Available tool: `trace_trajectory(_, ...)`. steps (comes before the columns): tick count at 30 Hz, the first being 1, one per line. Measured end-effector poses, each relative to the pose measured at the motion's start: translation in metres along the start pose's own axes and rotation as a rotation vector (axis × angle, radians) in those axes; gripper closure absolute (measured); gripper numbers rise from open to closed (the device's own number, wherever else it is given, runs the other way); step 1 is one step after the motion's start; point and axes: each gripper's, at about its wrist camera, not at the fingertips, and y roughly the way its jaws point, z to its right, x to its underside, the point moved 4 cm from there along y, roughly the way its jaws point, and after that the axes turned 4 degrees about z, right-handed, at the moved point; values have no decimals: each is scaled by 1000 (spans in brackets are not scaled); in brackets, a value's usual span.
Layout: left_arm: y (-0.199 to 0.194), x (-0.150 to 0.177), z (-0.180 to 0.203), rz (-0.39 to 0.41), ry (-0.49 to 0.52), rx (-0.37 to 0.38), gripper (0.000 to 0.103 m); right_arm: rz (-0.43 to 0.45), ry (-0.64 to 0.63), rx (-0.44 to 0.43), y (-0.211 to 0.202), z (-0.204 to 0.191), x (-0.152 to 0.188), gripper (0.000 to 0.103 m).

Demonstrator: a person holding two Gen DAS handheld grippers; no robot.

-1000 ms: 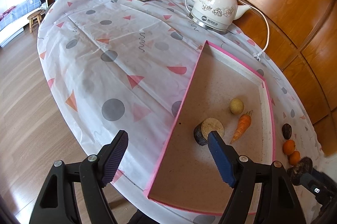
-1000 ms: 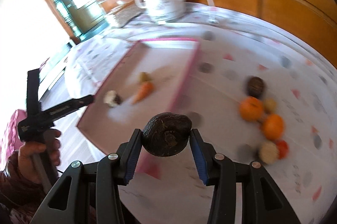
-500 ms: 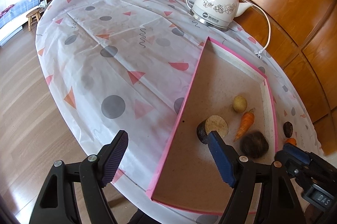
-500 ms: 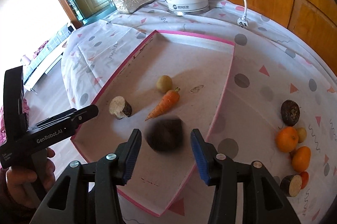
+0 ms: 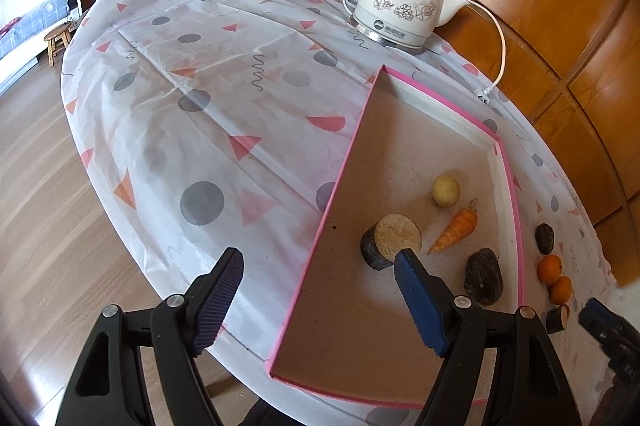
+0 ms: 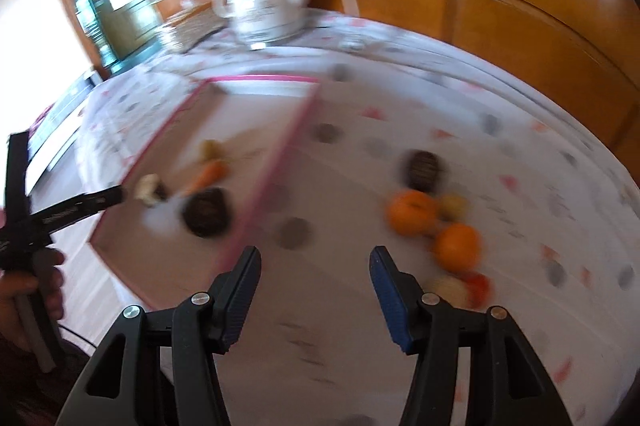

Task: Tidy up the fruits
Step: 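Place the dark root in the pink tray and open the right gripper, then reach the left gripper to the large orange and grasp it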

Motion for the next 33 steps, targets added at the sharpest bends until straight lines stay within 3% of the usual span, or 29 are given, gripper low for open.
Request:
trace_trajectory(14,-6,2,12,9,43,-5,25,-17,354,344,-56,177,42,46)
trace_trajectory(27,-10,3,26,19,93,-17,25,48,578,548,-100,284,71,46)
trace_trajectory(33,-11,3,32,19,111,-26,25,59,746,554,-109,319,92,46)
